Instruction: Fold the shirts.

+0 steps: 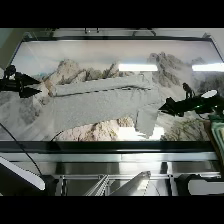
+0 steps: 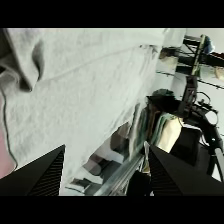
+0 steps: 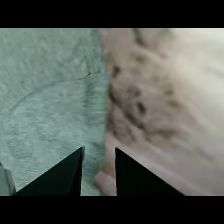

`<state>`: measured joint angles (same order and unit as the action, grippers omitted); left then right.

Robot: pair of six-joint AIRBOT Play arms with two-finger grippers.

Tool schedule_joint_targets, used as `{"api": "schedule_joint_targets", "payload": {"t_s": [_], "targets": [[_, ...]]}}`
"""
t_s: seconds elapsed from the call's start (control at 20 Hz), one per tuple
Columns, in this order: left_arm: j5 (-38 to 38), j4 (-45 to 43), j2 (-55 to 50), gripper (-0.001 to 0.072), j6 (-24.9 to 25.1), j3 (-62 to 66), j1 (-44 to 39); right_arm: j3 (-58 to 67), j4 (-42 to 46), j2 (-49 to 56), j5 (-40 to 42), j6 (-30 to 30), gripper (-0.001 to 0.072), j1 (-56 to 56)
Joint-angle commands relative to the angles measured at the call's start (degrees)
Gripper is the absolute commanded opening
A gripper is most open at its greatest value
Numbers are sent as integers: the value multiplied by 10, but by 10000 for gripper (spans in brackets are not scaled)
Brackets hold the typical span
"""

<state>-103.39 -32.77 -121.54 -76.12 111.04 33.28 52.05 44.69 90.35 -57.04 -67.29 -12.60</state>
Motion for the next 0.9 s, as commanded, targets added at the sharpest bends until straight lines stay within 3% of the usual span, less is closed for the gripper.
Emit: {"api": "schedule_joint_targets", "payload": {"t_s": [0.0,0.15,0.25,0.55,0.7,0.8,0.85], "targets": [[17,-151,68,551,-10,-75,2,-36,-43,3,41,26,255,53],[38,-237,133,552,-18,-180,2,-35,-76,3,47,36,237,76],[63,-267,173,552,-26,-259,2,-35,-101,1,41,50,16,75],[193,-281,223,552,-30,-461,-34,-35,-103,-26,35,52,15,75],[226,-240,207,551,2,-491,-72,-35,-103,-40,23,52,15,75],[216,-195,193,436,27,-493,-95,-35,-103,-50,21,52,15,75],[204,-182,187,431,34,-493,-108,-35,-103,-54,21,52,15,75]]}}
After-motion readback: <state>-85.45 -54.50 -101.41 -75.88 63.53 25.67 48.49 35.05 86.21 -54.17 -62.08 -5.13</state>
